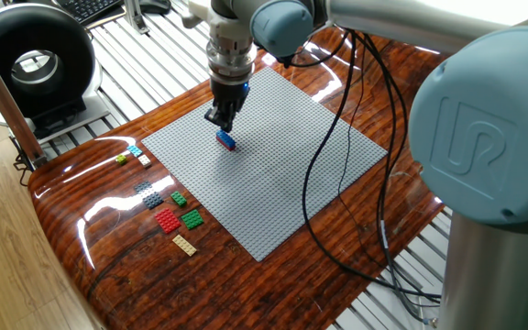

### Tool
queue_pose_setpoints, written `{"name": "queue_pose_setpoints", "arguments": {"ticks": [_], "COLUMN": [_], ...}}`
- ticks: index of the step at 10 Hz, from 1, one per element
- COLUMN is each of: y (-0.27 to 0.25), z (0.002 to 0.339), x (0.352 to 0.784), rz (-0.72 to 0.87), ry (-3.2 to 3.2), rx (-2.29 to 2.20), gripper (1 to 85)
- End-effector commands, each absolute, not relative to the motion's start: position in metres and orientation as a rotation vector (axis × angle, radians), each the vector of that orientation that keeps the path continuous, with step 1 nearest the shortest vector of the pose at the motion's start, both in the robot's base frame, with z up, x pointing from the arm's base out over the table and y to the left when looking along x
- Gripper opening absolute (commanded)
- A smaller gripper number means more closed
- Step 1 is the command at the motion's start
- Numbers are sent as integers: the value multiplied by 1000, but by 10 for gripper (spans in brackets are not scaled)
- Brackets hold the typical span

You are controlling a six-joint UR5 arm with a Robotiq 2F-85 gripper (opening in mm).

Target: Build with small Lego blocks

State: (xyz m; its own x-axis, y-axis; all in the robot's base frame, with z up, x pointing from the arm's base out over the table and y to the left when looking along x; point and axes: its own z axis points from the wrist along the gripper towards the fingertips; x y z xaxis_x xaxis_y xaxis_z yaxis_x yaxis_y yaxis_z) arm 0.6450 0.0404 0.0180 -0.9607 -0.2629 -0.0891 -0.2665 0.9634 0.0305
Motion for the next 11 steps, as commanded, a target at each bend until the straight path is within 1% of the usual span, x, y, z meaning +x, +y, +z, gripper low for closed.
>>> {"name": "queue_pose_setpoints", "arguments": {"ticks": [1,4,6,9,11], "y": [42,48,42,43,39], "z": [25,35,38,40,40], "x": [642,637,635,634,636], "rz": [84,92,85,100,80], "ry": [3034,3046,3049,3049,3045], "rx": [-389,-372,-370,-356,-367], "gripper": [13,13,13,13,13]}}
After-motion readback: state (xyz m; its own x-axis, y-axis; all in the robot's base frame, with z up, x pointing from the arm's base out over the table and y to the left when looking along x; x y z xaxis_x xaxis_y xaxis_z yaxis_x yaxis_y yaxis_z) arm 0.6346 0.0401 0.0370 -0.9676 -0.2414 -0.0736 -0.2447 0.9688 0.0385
